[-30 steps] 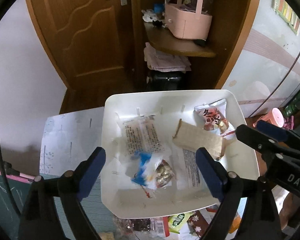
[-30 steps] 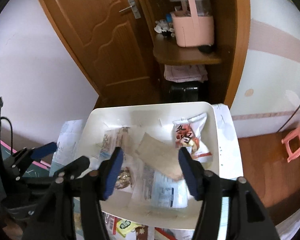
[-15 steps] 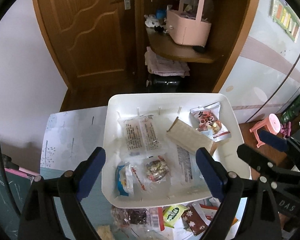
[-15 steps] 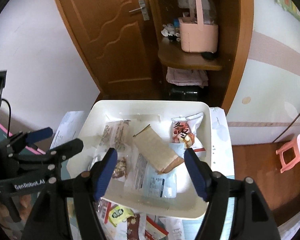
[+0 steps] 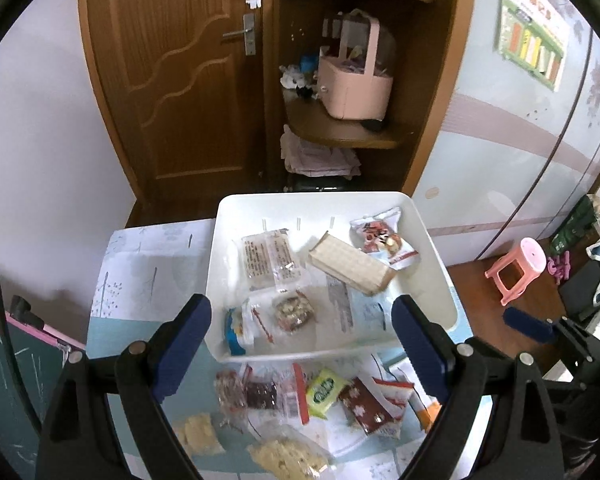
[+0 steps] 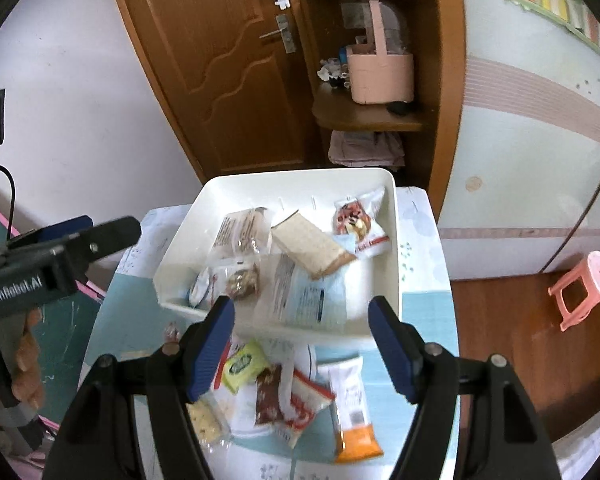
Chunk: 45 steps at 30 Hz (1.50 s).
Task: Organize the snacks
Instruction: 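Move both tools back from the tray toward the remaining snacks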
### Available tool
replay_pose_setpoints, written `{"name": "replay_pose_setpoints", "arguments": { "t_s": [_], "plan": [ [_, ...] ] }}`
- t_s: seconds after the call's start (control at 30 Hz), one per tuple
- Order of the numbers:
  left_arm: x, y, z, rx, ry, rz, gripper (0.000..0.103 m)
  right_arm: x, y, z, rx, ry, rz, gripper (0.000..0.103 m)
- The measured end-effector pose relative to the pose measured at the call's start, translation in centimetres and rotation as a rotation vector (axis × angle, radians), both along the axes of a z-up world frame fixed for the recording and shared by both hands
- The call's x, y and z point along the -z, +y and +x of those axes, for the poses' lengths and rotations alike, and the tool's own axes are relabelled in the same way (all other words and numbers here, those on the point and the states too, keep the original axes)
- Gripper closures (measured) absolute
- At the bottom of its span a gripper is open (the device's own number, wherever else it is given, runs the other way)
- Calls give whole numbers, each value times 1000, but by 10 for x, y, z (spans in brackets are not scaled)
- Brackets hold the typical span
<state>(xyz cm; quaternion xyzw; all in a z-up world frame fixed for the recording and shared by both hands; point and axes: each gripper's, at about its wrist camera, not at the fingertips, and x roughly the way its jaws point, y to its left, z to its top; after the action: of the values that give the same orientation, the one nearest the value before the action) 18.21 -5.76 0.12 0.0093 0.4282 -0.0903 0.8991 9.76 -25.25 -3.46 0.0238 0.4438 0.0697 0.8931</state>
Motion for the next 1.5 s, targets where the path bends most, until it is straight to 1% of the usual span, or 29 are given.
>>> {"name": "replay_pose_setpoints", "arguments": {
  "t_s": [0.13, 0.3, 0.43, 0.53, 0.63, 0.73, 0.87, 1.07, 1.23, 1.5],
  "plan": [
    [2, 0, -27, -6, -2, -14, 12, -5, 0, -26, -4, -31, -29, 33],
    [10, 2, -54, -28, -4, -28, 12, -6, 0, -55, -14, -65, -96, 33],
    [22, 1, -73, -41, -12, -17, 12, 4, -1, -71, -21, -51, -119, 33],
    [35, 1, -81, -45, -4, -1, 12, 17, -3, -79, -25, -31, -132, 33],
    [53, 0, -86, -51, 37, 4, 12, 36, -6, -84, -30, 14, -144, 33],
    [77, 3, -87, -69, 103, -7, 12, 55, -11, -86, -31, 61, -123, 33],
    [112, 7, -89, -97, 183, -5, 12, 83, -19, -87, -20, 122, -134, 33],
    [156, 16, -89, -126, 277, -2, 12, 111, -31, -86, -15, 186, -141, 33],
    [184, 17, -85, -122, 359, -10, 12, 131, -33, -81, -29, 228, -147, 33],
    [211, 22, -79, -142, 442, -44, 12, 159, -28, -64, -42, 280, -171, 33]
  ]
}}
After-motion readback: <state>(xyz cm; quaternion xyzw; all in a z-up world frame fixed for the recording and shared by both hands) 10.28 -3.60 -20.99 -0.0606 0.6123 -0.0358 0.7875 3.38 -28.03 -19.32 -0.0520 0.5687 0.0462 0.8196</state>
